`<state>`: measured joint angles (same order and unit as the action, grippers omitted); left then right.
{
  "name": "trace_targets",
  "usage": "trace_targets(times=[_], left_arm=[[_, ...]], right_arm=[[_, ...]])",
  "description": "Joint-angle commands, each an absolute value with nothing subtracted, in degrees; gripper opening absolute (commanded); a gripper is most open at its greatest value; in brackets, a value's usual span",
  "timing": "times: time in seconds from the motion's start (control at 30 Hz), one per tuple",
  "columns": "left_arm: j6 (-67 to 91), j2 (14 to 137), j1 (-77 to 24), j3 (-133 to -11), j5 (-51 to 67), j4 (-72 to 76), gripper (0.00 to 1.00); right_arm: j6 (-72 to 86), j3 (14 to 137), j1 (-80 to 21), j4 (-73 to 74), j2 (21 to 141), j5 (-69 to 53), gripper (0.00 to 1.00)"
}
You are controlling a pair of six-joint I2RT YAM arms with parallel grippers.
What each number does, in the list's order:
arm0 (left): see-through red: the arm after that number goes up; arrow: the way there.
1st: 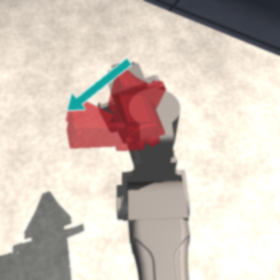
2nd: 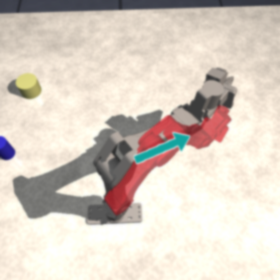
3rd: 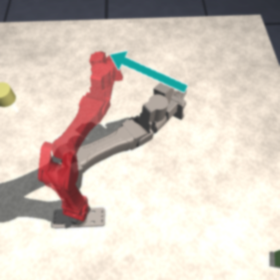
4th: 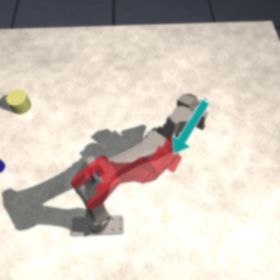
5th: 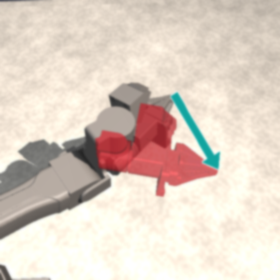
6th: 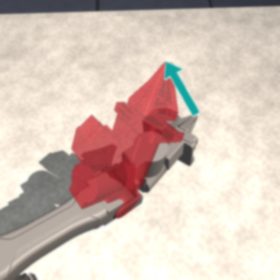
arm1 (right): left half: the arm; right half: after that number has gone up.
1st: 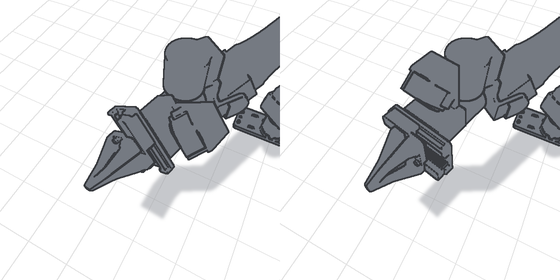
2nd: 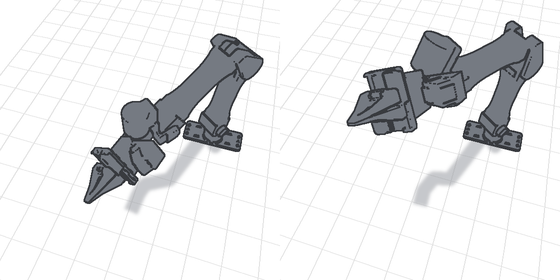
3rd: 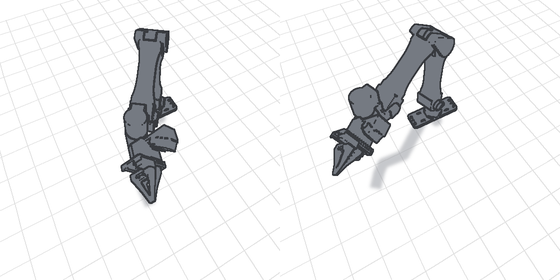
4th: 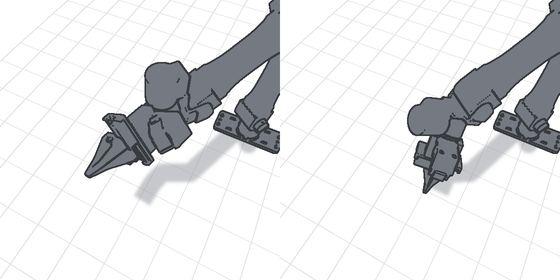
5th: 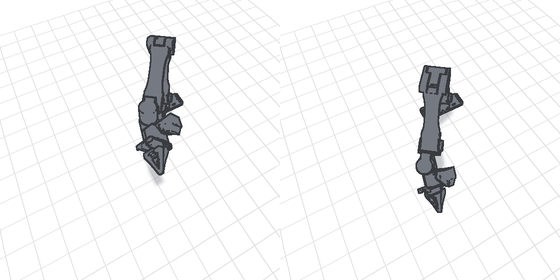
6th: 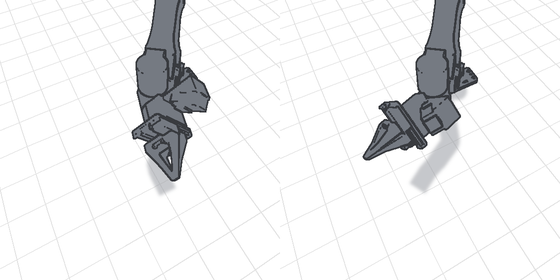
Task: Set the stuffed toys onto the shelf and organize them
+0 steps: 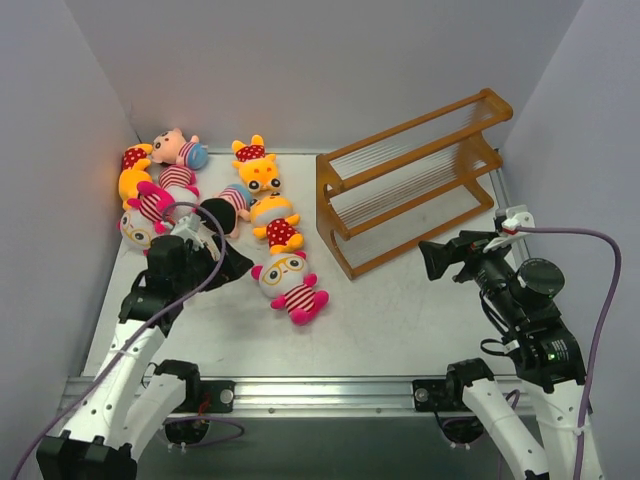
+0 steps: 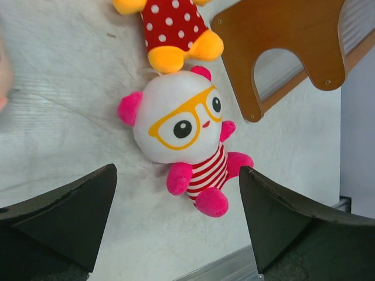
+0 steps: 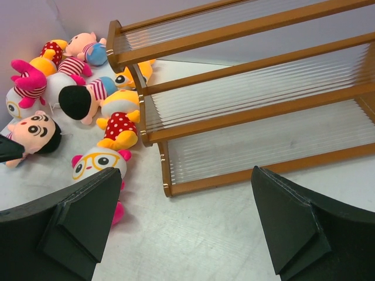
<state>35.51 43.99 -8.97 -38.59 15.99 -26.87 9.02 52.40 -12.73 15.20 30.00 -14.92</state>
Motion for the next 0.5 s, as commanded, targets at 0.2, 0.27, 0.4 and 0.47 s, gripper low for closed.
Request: trace_targets(times=[0.2,0.27,0.4,0.47], left_arm=[[39.9,57.0,-18.1,-36.5,9.1,-8.0,0.94],[40.1,60.3,-18.3,-36.1,8.0,-4.7,0.94],[38.8,66.5,-18.5,-38.0,7.1,-2.3,0.94],[38.3,69.9,-18.6,-38.9,7.4,-1.1,0.94]], right_arm=[[9.3,50.5,-12.5,13.4,30.3,-20.7,1.00],[9.7,49.7,-12.6,13.1,30.6,-22.8,0.99],[11.0,48.3,-12.5,12.2,31.2,-25.7,0.99],[11.2,47.6,-12.5,12.0,31.1,-26.1,0.99]])
